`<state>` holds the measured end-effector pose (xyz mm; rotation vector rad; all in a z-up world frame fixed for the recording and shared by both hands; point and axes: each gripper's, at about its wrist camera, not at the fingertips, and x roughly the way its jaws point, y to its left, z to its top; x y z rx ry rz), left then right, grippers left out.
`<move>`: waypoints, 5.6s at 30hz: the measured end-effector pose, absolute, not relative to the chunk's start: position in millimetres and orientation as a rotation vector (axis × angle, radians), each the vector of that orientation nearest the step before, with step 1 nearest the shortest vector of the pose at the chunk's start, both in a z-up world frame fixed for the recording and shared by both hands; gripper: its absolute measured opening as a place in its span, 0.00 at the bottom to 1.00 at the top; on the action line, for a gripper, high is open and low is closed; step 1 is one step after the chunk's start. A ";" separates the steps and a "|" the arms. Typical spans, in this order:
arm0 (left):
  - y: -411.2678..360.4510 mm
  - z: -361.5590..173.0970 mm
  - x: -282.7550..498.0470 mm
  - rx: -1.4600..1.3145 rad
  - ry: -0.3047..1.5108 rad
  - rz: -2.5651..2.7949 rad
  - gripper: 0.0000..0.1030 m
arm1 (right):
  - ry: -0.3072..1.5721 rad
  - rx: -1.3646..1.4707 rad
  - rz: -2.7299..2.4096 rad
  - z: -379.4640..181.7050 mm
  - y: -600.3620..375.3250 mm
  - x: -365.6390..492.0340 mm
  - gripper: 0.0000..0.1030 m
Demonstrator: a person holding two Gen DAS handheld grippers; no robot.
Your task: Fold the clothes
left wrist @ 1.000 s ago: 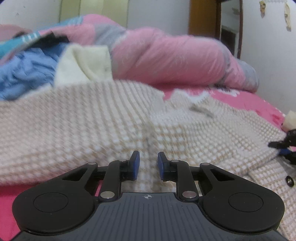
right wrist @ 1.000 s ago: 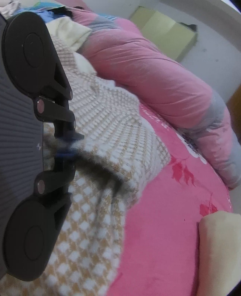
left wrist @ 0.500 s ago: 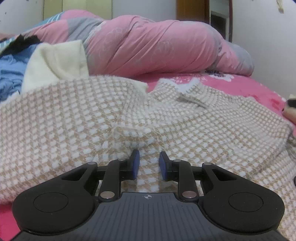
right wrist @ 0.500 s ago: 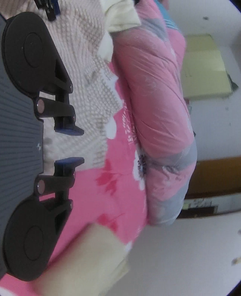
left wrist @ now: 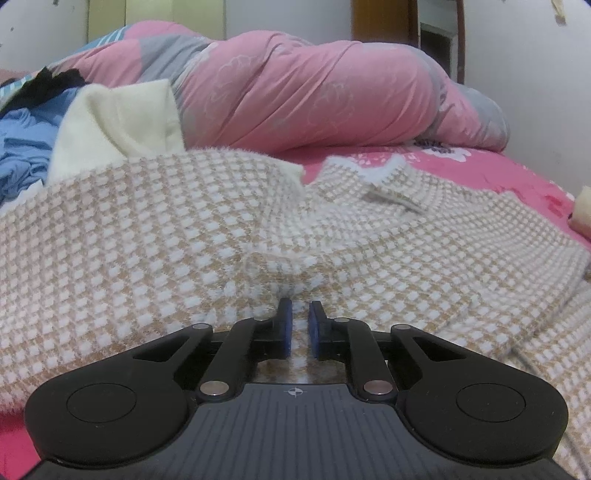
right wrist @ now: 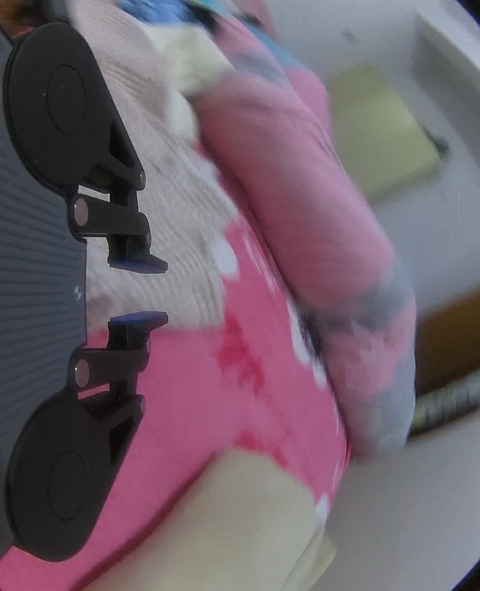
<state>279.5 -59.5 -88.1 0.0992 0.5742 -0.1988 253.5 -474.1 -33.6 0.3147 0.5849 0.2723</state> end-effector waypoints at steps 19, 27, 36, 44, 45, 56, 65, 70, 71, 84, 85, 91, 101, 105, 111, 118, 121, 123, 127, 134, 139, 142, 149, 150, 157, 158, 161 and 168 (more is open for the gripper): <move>-68.6 -87.8 280.4 0.190 0.587 -0.192 0.13 | 0.652 0.107 0.172 -20.8 -449.4 310.3 0.15; -66.6 -87.5 279.1 0.179 0.594 -0.208 0.13 | 0.720 0.141 0.183 -82.9 -420.5 382.4 0.14; -65.4 -88.3 274.9 0.157 0.587 -0.209 0.13 | 0.803 0.166 0.146 -90.7 -413.8 441.8 0.12; -55.1 -86.6 275.8 0.077 0.598 -0.243 0.15 | 0.728 0.301 0.187 -43.7 -438.1 345.2 0.15; -53.6 -85.8 275.9 0.062 0.602 -0.246 0.16 | 0.737 0.280 0.212 -45.9 -431.5 329.1 0.16; -25.9 -45.6 220.0 -0.091 0.548 -0.188 0.57 | 0.644 0.105 0.358 -30.4 -325.8 252.7 0.30; 107.1 -42.2 163.8 -0.373 0.436 0.173 0.57 | 0.708 -0.078 0.458 -73.3 -231.3 241.3 0.32; 177.8 -48.8 147.0 -0.501 0.420 0.386 0.57 | 0.712 -0.021 0.438 -73.6 -234.2 240.0 0.32; 187.1 -48.4 144.1 -0.508 0.401 0.417 0.57 | 0.711 -0.017 0.438 -73.7 -235.2 240.0 0.32; 251.1 -31.9 140.0 -0.496 0.243 0.699 0.60 | 0.699 -0.073 0.415 -77.4 -225.7 239.8 0.33; 255.1 -33.6 143.5 -0.505 0.254 0.689 0.60 | 0.697 -0.077 0.414 -77.6 -225.0 239.5 0.33; 258.2 -36.6 142.8 -0.523 0.255 0.648 0.56 | 0.690 -0.093 0.408 -78.3 -223.1 238.3 0.33; 240.7 -30.2 128.3 -0.487 0.117 0.559 0.45 | 0.685 -0.107 0.397 -79.1 -220.1 237.0 0.33; 249.8 -36.5 134.9 -0.548 0.149 0.569 0.43 | 0.684 -0.101 0.397 -79.4 -221.0 237.1 0.33; 242.1 -21.6 133.1 -0.517 0.156 0.579 0.10 | 0.683 -0.075 0.405 -80.0 -224.2 237.8 0.33; 181.2 27.2 132.3 -0.397 0.047 0.461 0.09 | 0.684 -0.006 0.424 -80.5 -234.2 240.0 0.33; 144.3 51.4 134.4 -0.352 0.005 0.357 0.09 | 0.702 0.064 0.440 -81.0 -242.9 244.6 0.33; 121.1 66.0 135.3 -0.339 -0.017 0.287 0.09 | 0.704 0.115 0.452 -82.5 -250.0 246.1 0.33; 60.4 92.7 152.8 -0.284 -0.031 0.129 0.09 | 0.701 0.198 0.475 -85.3 -260.7 247.5 0.33; -62.7 116.4 201.4 -0.212 -0.002 -0.113 0.09 | 0.704 0.455 0.550 -97.3 -294.2 257.3 0.30; -153.5 102.0 235.2 -0.172 0.083 -0.291 0.10 | 0.697 0.596 0.591 -104.9 -311.1 260.5 0.30; -191.7 76.4 260.5 -0.195 0.284 -0.385 0.31 | 0.690 0.707 0.622 -112.1 -323.3 263.7 0.30; -167.2 46.2 267.2 -0.229 0.403 -0.439 0.46 | 0.691 0.828 0.639 -120.1 -333.2 268.1 0.26; -154.9 48.2 261.7 -0.227 0.390 -0.422 0.48 | 0.692 0.828 0.638 -119.9 -332.5 268.1 0.26; -55.5 30.8 200.8 -0.125 0.370 -0.213 0.57 | 0.679 0.888 0.629 -120.5 -337.2 268.0 0.27; -41.5 23.2 195.7 -0.113 0.392 -0.176 0.57 | 0.681 0.897 0.625 -120.4 -340.3 269.2 0.28; -7.8 -7.7 185.3 -0.120 0.510 -0.081 0.57 | 0.662 0.896 0.581 -113.2 -347.5 264.3 0.39; 4.0 -52.2 198.4 -0.043 0.627 -0.048 0.57 | 0.617 0.945 0.490 -90.9 -364.6 255.9 0.42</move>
